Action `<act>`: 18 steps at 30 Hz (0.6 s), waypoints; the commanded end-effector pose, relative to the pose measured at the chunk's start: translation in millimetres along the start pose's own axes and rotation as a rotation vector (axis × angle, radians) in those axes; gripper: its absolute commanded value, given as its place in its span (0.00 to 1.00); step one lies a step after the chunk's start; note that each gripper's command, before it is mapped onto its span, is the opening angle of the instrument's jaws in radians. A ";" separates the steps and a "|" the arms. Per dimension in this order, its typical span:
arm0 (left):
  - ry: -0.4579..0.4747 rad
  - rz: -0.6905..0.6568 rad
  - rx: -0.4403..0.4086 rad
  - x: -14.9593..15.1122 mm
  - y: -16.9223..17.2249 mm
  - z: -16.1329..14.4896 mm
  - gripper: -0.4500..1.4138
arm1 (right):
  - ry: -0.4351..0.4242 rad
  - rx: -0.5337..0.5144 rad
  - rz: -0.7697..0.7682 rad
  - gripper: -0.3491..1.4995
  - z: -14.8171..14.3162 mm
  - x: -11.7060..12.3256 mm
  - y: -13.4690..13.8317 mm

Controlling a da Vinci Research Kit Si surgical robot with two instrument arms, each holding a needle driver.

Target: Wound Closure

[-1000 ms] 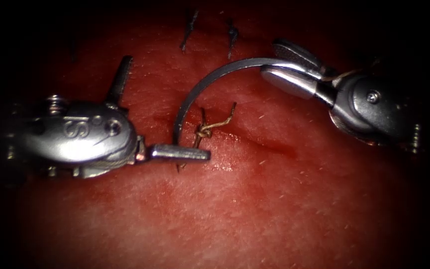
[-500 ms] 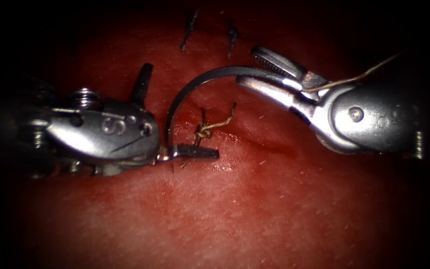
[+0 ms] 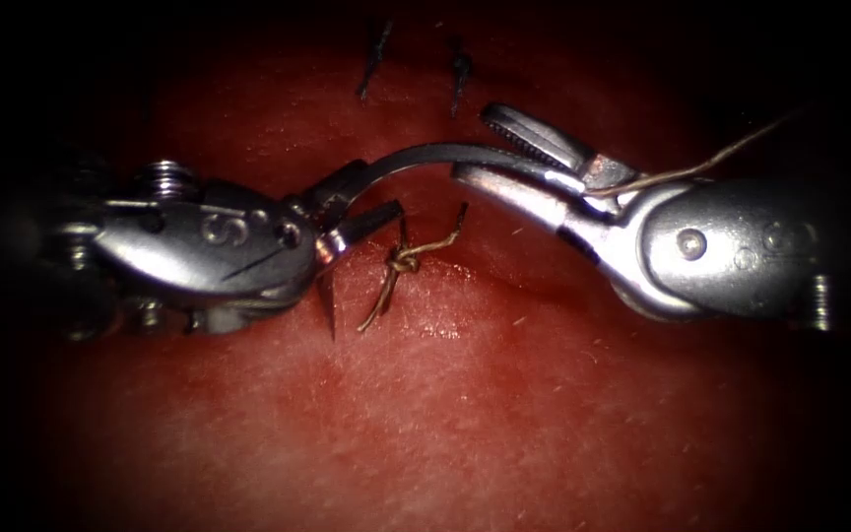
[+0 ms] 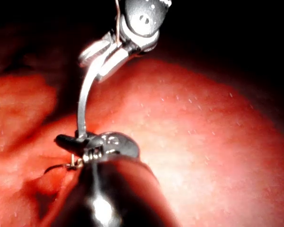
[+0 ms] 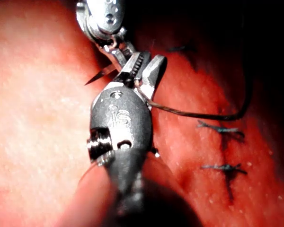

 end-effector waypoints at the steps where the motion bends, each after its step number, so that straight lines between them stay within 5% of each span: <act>1: -0.009 -0.064 -0.006 0.3 -0.3 0.6 0.00 | -0.005 -0.004 0.010 0.65 0.9 -0.3 0.0; 3: -0.022 -0.091 0.007 0.2 0.0 0.7 0.00 | 0.006 0.021 0.044 0.83 1.3 -0.3 0.1; 6: -0.058 -0.143 0.066 -0.1 0.5 0.8 0.00 | 0.013 0.074 0.058 0.92 1.3 -0.3 0.1; 13: -0.113 -0.315 0.315 -0.8 1.0 0.4 0.00 | 0.069 0.122 0.095 0.95 0.9 -0.8 0.6; 18: -0.100 -0.446 0.594 -1.0 1.0 -0.7 0.00 | 0.153 0.196 0.131 0.91 0.2 -0.9 0.7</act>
